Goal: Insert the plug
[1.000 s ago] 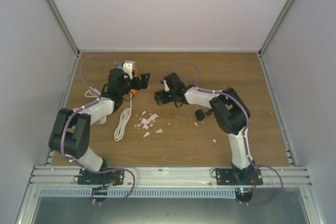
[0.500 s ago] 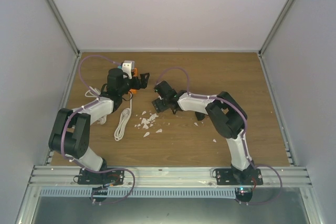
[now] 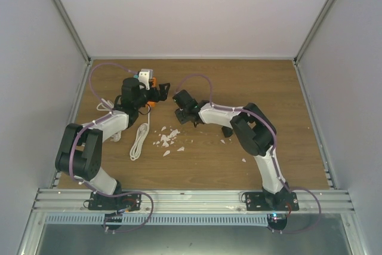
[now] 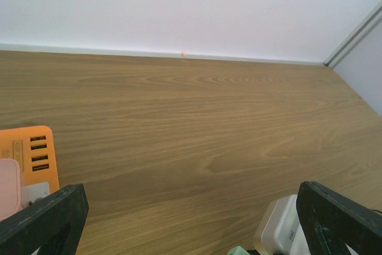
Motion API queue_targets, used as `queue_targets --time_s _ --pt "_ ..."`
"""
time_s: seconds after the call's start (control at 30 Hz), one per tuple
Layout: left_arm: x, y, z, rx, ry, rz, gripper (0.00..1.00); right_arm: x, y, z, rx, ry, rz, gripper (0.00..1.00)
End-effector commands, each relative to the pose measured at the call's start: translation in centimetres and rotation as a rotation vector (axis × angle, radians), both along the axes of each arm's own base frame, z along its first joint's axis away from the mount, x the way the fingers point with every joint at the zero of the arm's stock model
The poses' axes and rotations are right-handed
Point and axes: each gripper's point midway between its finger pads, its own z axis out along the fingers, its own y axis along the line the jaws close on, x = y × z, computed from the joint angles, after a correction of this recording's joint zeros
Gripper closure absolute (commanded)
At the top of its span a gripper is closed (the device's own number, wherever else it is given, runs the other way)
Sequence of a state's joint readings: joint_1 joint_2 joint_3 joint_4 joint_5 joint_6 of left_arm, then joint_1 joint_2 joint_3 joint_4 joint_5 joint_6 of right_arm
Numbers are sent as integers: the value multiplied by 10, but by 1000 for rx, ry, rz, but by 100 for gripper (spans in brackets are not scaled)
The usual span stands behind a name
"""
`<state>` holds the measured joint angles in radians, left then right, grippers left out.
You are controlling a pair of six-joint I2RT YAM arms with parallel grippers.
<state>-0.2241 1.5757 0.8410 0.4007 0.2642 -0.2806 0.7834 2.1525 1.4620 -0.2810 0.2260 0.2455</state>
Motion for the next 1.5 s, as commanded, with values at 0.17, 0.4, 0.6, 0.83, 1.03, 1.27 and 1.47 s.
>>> queue_targets --time_s 0.17,0.4,0.6,0.83,1.03,1.27,1.47 --pt "4 -18 2 -89 -1 -156 1 -7 -20 16 -2 -52 -33 100" --pt "-17 -47 9 -290 47 -442 1 -10 -31 62 103 -223 -62 100" --pt "-26 -63 5 -401 127 -630 1 -23 -32 107 217 -343 -21 100" --pt "-36 -66 12 -381 121 -621 1 -38 -33 137 298 -431 19 99" --pt "-46 -88 15 -353 137 -713 1 -48 -31 150 346 -464 65 100" --pt "-57 -105 17 -325 129 -794 1 -51 -37 165 361 -500 59 100" --pt "-60 -116 13 -275 126 -810 4 -49 -39 164 357 -505 41 100"
